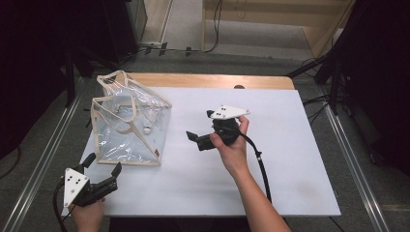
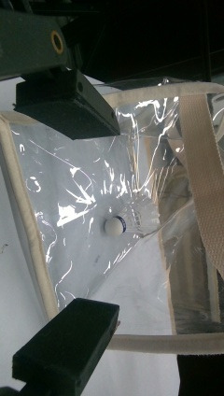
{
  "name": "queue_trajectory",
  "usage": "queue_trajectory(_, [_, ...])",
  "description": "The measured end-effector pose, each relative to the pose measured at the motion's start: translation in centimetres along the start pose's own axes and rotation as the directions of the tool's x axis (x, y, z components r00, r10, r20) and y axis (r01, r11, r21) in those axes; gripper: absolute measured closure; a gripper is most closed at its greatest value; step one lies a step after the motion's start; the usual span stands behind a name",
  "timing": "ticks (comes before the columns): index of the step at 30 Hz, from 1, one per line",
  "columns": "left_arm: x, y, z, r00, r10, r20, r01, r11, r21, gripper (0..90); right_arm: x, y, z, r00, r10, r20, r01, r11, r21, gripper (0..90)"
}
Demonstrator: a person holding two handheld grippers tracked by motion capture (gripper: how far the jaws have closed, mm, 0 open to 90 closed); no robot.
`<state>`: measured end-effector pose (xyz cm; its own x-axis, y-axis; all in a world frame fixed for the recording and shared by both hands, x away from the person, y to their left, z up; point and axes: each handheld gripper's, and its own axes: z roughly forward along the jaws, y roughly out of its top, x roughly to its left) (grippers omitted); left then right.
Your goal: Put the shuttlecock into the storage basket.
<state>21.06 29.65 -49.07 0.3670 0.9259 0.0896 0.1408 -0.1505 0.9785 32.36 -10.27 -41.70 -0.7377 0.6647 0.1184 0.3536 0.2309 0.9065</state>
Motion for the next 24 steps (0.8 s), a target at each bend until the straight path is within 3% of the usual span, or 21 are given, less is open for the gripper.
queue_trajectory(24, [-0.1, 0.0, 0.0, 1.0, 0.002, -0.002, -0.002, 1.0, 0.001, 13.3, -3.0, -4.9, -4.3, 0.9943, 0.056, 0.091, -0.054, 0.998, -0.023, 0.0])
